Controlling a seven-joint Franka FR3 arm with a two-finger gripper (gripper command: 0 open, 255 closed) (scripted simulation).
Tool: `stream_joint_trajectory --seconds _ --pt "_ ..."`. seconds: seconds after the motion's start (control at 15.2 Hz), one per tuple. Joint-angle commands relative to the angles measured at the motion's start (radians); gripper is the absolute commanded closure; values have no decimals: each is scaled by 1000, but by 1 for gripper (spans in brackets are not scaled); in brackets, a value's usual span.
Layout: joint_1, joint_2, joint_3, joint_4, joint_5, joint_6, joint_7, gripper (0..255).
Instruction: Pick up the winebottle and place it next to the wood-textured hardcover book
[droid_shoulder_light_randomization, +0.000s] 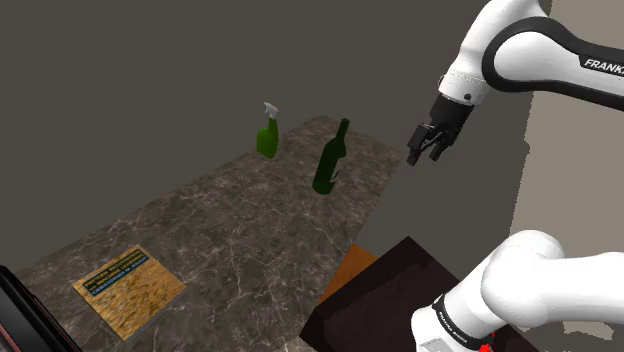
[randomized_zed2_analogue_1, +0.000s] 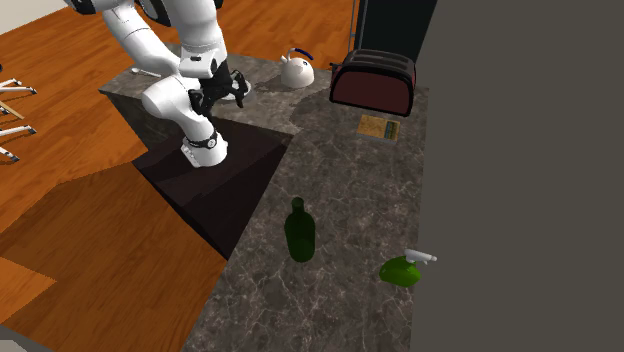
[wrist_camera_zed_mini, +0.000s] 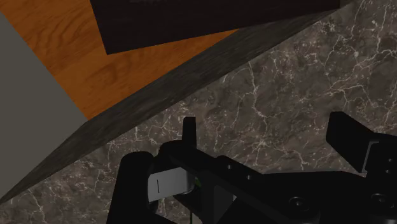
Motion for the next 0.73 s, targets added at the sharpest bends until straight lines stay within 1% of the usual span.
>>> stream_joint_trajectory --seconds 0.0,0.33,0.66 --pt "0 0 0 0 0 0 0 0" --pt "-3 194 -25 90 1 119 -9 0" --pt "-4 386 -49 210 12 207 -23 0"
